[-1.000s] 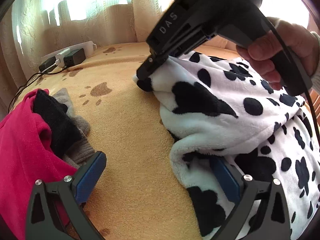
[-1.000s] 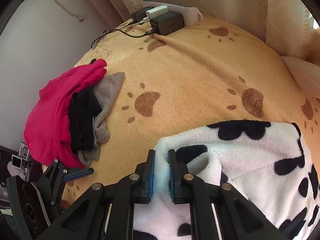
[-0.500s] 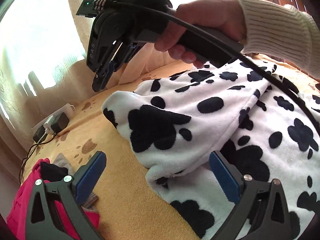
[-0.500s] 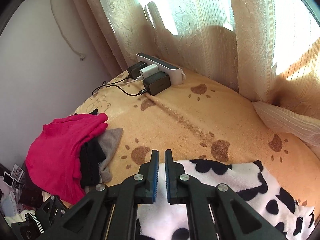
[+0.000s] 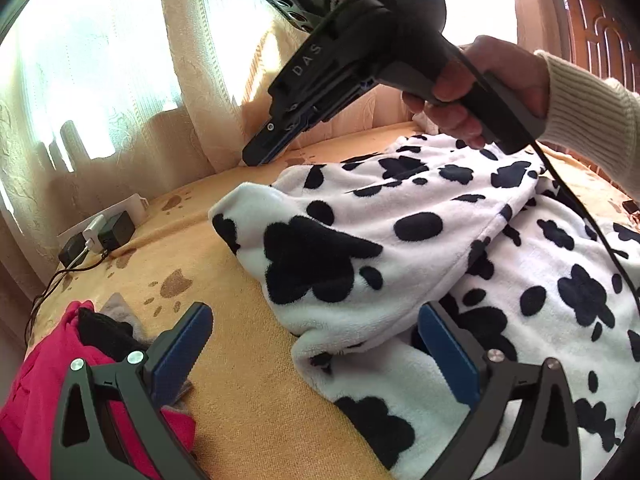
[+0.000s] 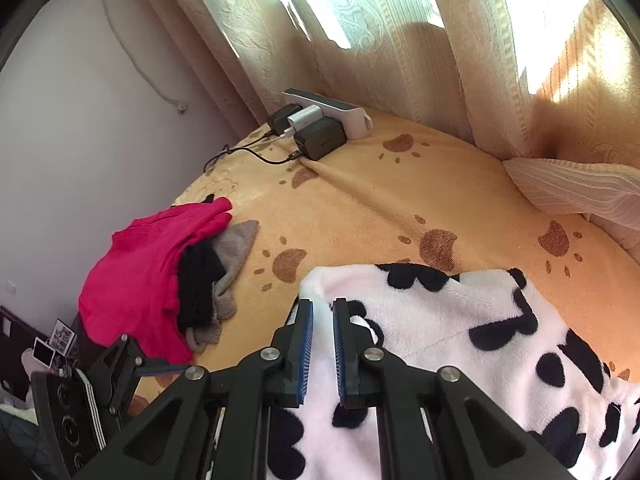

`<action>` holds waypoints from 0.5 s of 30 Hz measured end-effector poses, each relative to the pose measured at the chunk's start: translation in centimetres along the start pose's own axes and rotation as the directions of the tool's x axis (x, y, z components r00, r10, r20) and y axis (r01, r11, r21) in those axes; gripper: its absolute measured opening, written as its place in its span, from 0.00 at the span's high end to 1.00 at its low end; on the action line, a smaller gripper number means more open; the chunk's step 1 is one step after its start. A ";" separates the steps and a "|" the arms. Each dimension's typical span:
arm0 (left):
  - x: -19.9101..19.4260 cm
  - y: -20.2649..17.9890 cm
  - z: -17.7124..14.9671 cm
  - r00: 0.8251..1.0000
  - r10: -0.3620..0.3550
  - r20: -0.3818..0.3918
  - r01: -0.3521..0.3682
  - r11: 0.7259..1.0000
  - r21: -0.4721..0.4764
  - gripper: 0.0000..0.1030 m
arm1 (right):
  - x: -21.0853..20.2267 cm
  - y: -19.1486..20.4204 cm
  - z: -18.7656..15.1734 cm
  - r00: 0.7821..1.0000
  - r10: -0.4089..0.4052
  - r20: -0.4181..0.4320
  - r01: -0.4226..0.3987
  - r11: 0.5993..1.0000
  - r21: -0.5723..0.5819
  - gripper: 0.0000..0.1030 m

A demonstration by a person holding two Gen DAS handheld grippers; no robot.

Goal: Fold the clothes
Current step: 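Lay the lifted edge over the blanket with the right gripper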

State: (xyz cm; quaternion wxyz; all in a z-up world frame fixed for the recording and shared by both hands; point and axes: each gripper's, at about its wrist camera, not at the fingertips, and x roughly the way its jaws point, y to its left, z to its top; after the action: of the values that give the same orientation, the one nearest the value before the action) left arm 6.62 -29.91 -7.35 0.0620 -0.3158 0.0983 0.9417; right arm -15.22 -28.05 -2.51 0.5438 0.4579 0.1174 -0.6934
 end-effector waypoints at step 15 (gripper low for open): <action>2.1 -0.8 -1.0 0.995 0.032 -0.093 -0.034 0.999 -0.028 0.00 | 7.6 0.9 -1.9 0.979 -0.188 -0.079 0.178 0.976 -0.124 0.71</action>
State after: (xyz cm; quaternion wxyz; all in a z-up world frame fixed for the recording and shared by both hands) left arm 5.64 -29.18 -9.53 0.0371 -0.3581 0.0924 0.9283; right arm -13.38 -32.10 -9.07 0.4973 0.4437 0.2237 -0.7111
